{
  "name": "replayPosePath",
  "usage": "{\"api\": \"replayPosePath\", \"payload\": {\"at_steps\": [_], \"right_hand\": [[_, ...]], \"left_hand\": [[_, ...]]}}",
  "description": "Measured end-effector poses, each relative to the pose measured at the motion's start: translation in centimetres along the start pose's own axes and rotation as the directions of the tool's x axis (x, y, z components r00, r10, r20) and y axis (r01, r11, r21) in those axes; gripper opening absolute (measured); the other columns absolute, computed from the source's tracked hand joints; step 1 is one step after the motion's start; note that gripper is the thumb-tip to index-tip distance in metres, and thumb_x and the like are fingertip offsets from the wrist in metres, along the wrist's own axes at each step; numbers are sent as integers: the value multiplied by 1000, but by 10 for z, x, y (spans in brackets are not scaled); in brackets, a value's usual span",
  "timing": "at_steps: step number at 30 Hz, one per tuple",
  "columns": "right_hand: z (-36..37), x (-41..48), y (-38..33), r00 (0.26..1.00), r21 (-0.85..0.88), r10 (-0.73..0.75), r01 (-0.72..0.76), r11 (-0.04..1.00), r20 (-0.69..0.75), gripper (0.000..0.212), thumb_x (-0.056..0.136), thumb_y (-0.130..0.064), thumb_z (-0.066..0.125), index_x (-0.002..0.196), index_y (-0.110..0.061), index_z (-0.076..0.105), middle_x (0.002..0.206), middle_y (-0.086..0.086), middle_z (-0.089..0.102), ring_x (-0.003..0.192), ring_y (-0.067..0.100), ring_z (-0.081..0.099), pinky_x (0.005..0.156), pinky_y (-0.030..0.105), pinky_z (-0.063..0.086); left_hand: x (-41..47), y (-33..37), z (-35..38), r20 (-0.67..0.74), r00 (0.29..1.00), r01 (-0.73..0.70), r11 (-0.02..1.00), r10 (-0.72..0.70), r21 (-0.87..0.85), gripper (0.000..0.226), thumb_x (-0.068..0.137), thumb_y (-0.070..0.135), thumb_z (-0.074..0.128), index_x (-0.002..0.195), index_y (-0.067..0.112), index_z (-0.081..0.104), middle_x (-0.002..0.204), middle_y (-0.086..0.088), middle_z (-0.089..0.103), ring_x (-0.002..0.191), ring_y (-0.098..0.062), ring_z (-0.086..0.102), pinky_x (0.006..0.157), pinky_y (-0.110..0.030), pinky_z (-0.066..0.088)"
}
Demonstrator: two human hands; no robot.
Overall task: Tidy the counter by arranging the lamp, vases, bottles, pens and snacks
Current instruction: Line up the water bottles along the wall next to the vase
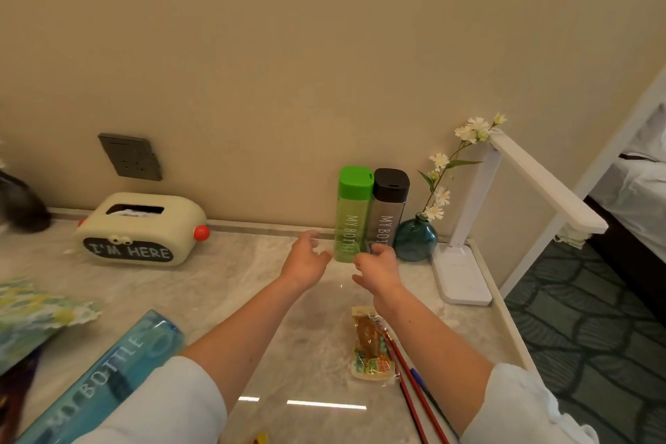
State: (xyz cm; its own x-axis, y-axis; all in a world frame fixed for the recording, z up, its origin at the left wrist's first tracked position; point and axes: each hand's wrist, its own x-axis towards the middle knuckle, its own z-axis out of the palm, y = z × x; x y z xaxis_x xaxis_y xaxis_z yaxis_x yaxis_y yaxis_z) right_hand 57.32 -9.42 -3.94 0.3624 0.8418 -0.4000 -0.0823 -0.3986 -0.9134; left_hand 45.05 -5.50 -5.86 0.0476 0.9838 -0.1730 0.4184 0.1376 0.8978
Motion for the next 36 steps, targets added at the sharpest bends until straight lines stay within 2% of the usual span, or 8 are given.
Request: {"api": "replayPosePath", "payload": {"at_steps": [2, 7, 14, 19, 23, 29, 33, 36], "right_hand": [[10, -13, -1, 998, -15, -23, 24, 1000, 63, 47, 89, 1, 50, 135, -7, 41, 116, 7, 54, 99, 20, 55, 88, 38, 55], [41, -51, 1, 982, -22, -60, 65, 998, 177, 42, 91, 2, 44, 131, -8, 45, 90, 2, 52, 80, 15, 55, 78, 34, 53], [94, -100, 19, 918, -138, -23, 84, 987, 395, 32, 93, -7, 50, 125, -12, 50, 100, 3, 57, 91, 19, 61, 78, 33, 54], [130, -131, 33, 877, -204, -9, 122, 971, 481, 32, 93, -8, 52, 125, -14, 52, 106, 5, 58, 90, 15, 59, 78, 31, 53], [155, -145, 42, 867, -218, -20, 147, 965, 498, 36, 91, -7, 53, 127, -13, 51, 122, 8, 55, 106, 20, 56, 79, 30, 50], [182, -158, 52, 903, -241, -50, 167, 956, 428, 42, 90, -6, 55, 131, -10, 51, 129, 11, 53, 107, 18, 50, 88, 30, 44], [187, -163, 57, 917, -266, -70, 185, 946, 392, 49, 92, -8, 56, 139, -10, 46, 139, 13, 48, 124, 22, 48, 92, 26, 39], [187, -166, 61, 929, -261, -96, 199, 945, 359, 51, 93, -10, 55, 142, -11, 43, 144, 13, 44, 130, 23, 45, 95, 27, 37]], "left_hand": [[-14, -6, -15, -56, 998, -17, 1000, 15, -27, 43, 91, 16, 60, 133, 13, 48, 129, -10, 54, 112, -23, 56, 91, -33, 47], [-56, -20, -62, -188, 982, -37, 999, 30, -35, 32, 91, 18, 60, 123, 17, 57, 115, -4, 62, 96, -17, 59, 92, -42, 52], [-114, -45, -127, -350, 934, -23, 992, 64, 121, 28, 92, 22, 59, 120, 21, 60, 108, 6, 62, 95, -11, 60, 86, -27, 49], [-146, -68, -169, -385, 920, 16, 974, 75, 228, 31, 89, 25, 62, 120, 28, 59, 115, 8, 61, 103, -9, 58, 91, -29, 48], [-162, -92, -199, -339, 940, 87, 923, 49, 374, 46, 83, 32, 68, 127, 30, 53, 128, 5, 53, 114, -11, 53, 98, -32, 45], [-170, -124, -220, -129, 986, 158, 806, -102, 570, 100, 63, 52, 79, 145, 23, 30, 142, -1, 42, 127, -21, 45, 103, -40, 43], [-172, -133, -220, -77, 994, 107, 775, -75, 623, 84, 59, 50, 79, 130, 25, 41, 123, -1, 52, 109, -20, 54, 90, -40, 50], [-171, -131, -223, -44, 999, 53, 768, -32, 638, 75, 64, 41, 77, 128, 23, 43, 120, -2, 52, 106, -21, 56, 87, -39, 52]]}}
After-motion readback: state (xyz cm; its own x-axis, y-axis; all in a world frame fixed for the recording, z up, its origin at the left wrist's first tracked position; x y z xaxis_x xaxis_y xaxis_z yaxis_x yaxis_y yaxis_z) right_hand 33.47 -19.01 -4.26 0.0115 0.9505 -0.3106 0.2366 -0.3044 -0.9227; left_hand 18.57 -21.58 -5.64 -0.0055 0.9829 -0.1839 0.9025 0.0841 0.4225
